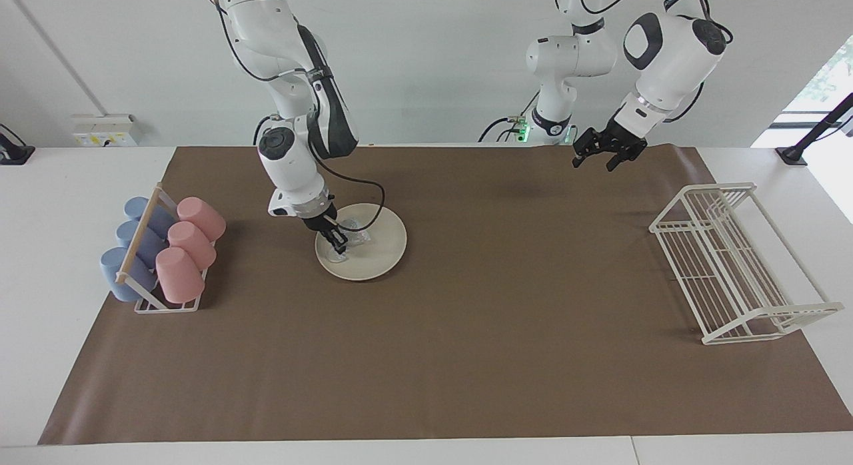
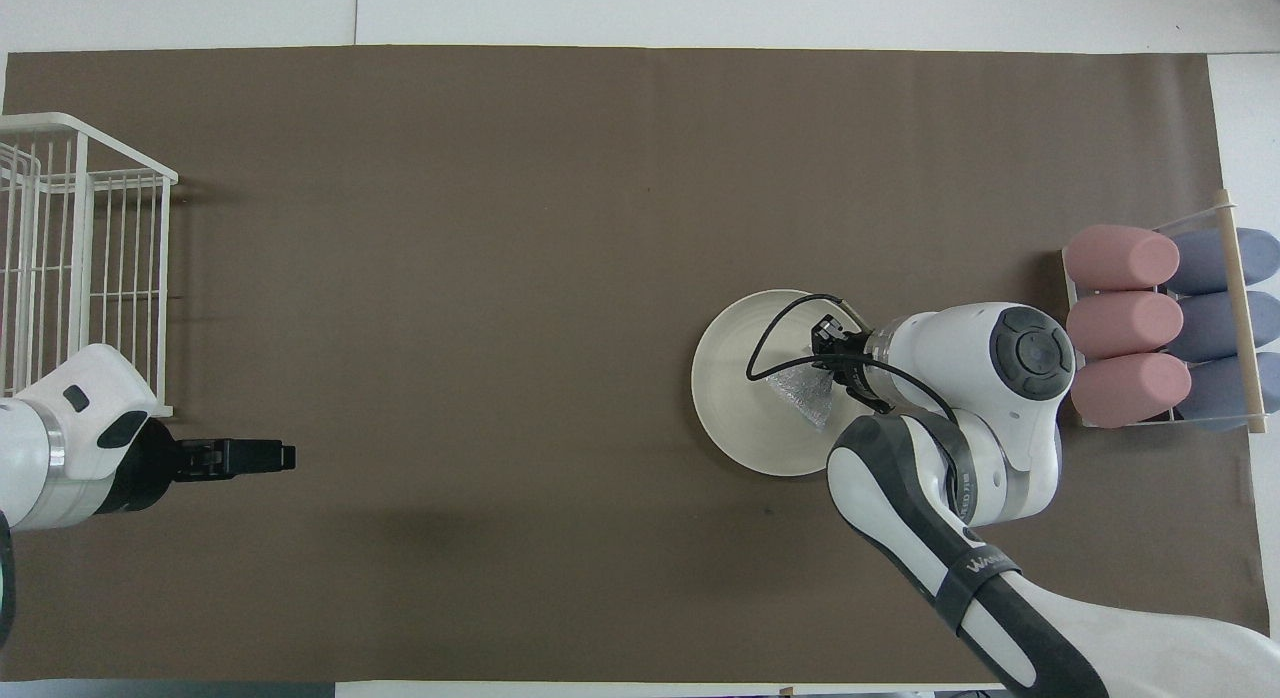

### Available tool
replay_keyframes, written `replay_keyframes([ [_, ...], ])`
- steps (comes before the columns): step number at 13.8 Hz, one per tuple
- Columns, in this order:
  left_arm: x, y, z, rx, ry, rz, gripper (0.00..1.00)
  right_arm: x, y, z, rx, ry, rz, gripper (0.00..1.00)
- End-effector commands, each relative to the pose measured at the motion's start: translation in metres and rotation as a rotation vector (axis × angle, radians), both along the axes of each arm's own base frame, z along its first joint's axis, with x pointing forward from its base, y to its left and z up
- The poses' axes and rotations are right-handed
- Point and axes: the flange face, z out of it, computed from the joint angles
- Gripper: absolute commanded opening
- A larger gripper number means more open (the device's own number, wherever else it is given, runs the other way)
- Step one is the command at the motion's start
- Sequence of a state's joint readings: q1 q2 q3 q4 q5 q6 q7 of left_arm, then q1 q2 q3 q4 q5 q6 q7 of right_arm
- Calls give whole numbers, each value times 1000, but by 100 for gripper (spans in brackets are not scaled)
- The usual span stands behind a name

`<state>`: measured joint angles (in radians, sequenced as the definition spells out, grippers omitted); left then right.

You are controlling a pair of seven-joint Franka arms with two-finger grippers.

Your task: Wipe plate with sponge

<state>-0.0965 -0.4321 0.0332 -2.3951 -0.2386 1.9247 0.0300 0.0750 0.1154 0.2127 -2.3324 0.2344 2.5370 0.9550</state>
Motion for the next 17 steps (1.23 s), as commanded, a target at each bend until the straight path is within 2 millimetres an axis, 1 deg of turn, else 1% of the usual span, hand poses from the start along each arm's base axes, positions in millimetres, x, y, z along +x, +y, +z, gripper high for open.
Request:
replay_keyframes([
  [1,7,1,2,22,-9,9,100,-9,10,-10,2,15,-34,0],
  [2,6,1,2,22,-7,11,100,-16,31,-9,4,20,-29,0],
  [5,7,2,2,22,-11,15,100,-42,91,-7,12,50,-106,0],
  [6,8,3,3,22,-17,19,100,-46,99,-6,16,49,-120,0],
  [7,9,2,3,23,-24,22,100,-43,98,-5,20,37,-122,0],
  [9,8,-2,2,23,-18,11,100,-38,88,-6,18,33,-114,0],
  [11,7,-1,3,23,-19,7,100,-36,86,-3,19,35,-116,0],
  [12,7,-1,3,23,-19,7,100,-35,88,13,25,32,-130,0],
  [13,7,-2,3,23,-19,6,100,-30,92,46,33,40,-159,0],
  [15,7,-4,3,23,-21,-1,100,-29,103,125,14,137,-180,0],
  [16,7,-5,3,23,-21,-3,100,-28,104,158,-1,168,-191,0],
  [17,7,-5,3,23,-22,-6,100,-31,105,186,-10,185,-210,0],
])
